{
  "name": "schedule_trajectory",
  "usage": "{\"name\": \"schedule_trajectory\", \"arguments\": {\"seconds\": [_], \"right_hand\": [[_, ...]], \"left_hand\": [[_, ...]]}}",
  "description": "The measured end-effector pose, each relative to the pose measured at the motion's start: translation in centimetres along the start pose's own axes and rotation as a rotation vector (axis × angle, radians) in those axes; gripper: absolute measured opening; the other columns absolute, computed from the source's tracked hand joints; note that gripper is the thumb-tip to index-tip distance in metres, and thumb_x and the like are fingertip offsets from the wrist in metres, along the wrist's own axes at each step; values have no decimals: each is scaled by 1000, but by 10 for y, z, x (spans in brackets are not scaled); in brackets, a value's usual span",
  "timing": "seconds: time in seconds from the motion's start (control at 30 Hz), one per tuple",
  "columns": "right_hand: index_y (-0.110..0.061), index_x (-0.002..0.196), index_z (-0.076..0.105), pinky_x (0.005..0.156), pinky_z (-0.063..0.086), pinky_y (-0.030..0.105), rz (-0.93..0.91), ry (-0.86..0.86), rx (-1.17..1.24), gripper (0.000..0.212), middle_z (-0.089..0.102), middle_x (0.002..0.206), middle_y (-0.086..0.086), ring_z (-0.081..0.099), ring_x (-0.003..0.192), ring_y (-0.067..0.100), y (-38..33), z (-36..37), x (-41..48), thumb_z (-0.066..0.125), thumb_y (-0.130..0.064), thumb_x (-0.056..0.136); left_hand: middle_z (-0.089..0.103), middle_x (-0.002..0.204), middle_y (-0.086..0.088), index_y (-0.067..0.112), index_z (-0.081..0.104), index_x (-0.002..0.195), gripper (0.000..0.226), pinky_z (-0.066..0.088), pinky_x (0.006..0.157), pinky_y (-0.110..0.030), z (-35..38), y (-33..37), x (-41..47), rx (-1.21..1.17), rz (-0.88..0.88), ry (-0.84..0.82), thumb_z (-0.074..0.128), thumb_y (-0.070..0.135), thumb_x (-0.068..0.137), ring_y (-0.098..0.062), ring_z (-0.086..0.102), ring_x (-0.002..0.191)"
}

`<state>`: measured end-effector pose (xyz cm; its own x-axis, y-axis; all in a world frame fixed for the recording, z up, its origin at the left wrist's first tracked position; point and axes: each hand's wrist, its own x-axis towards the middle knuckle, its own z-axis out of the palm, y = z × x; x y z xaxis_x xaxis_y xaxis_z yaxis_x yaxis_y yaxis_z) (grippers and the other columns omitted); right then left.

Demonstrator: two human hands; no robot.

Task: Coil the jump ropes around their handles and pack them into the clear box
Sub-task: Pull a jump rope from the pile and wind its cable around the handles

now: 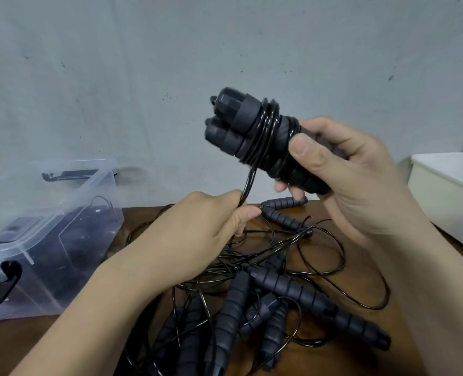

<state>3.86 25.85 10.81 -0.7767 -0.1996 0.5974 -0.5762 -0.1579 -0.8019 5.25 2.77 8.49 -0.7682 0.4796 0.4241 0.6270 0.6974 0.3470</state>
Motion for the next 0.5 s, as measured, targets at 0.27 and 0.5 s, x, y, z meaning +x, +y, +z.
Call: {"name": "schedule_trajectory", "arguments": {"seconds": [0.27, 0.5], "right_hand": [[-28, 111, 75, 82, 55, 29, -145, 133, -658, 20, 71, 106, -9, 74, 94, 15, 9, -8, 2, 82, -36, 94], [-37, 106, 75, 78, 45, 16, 30, -104, -943, 25, 68, 104, -16, 64, 96, 4, 6, -14, 4, 77, -55, 88]], "left_hand": [[57, 61, 0, 29, 55, 91, 36, 47, 58, -37, -15, -1, -4, 80, -46, -11, 41, 61, 102, -18, 56, 60], [64, 72, 23, 37, 65, 96, 26, 48, 61, -28, -39, -11, -9, 108, -53, 80, 46, 54, 101, -8, 61, 66]]}}
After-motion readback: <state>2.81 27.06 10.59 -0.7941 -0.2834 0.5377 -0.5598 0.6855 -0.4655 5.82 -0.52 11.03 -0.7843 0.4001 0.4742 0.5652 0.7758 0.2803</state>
